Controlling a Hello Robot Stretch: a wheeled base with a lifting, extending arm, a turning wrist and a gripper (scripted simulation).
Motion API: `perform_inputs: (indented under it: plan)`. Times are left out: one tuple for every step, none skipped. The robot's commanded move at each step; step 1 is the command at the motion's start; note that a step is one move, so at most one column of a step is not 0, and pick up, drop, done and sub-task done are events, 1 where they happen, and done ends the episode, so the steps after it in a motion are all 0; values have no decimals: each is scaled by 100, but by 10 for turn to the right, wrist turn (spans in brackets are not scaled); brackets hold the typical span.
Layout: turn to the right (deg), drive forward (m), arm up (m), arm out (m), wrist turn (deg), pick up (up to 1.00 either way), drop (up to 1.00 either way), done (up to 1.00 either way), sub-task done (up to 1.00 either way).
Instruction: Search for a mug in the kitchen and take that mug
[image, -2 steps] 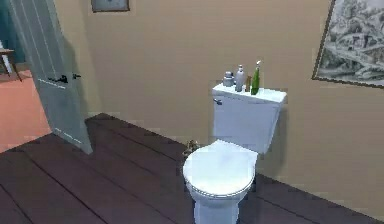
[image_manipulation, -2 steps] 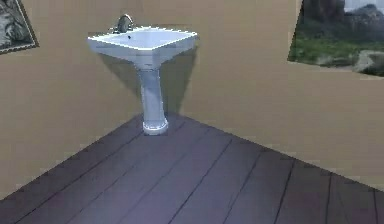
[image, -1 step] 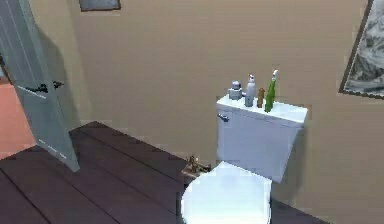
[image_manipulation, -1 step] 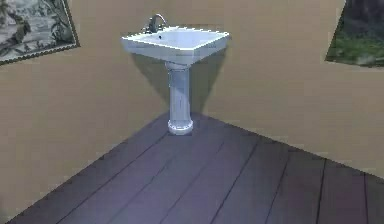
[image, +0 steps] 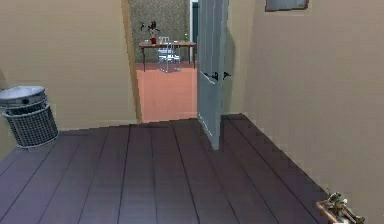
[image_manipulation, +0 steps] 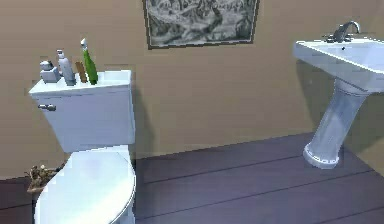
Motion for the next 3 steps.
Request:
perform_inputs:
  plan:
    - [-90,0,0,0,0,0,0,0,0]
    - [0,100,0,0,0,0,0,0,0]
    - [0,100,0,0,0,0,0,0,0]
